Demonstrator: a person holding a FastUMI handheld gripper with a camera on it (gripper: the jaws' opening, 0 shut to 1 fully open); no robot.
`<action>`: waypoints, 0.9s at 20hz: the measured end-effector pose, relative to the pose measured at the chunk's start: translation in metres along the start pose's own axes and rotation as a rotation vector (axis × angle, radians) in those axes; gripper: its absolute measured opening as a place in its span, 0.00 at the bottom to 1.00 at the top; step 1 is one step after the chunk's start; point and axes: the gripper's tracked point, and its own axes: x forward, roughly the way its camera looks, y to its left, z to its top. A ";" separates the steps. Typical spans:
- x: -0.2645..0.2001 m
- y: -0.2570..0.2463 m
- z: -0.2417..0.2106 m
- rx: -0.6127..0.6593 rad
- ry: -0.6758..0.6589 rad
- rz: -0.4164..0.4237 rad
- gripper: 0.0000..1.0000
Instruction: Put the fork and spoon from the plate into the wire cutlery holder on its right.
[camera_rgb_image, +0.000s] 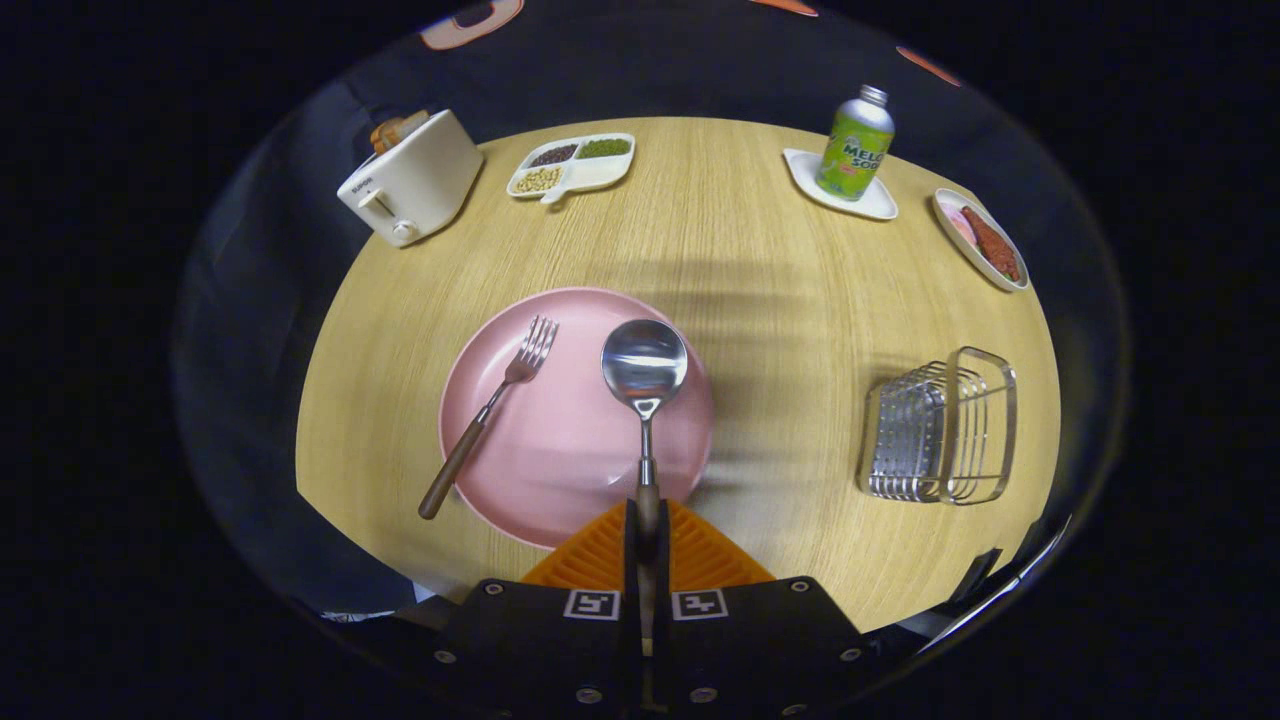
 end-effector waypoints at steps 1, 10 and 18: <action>-0.008 -0.010 0.003 0.017 -0.013 -0.007 0.05; -0.054 -0.110 0.005 0.157 -0.090 -0.102 0.05; -0.054 -0.158 -0.012 0.156 -0.050 -0.127 0.05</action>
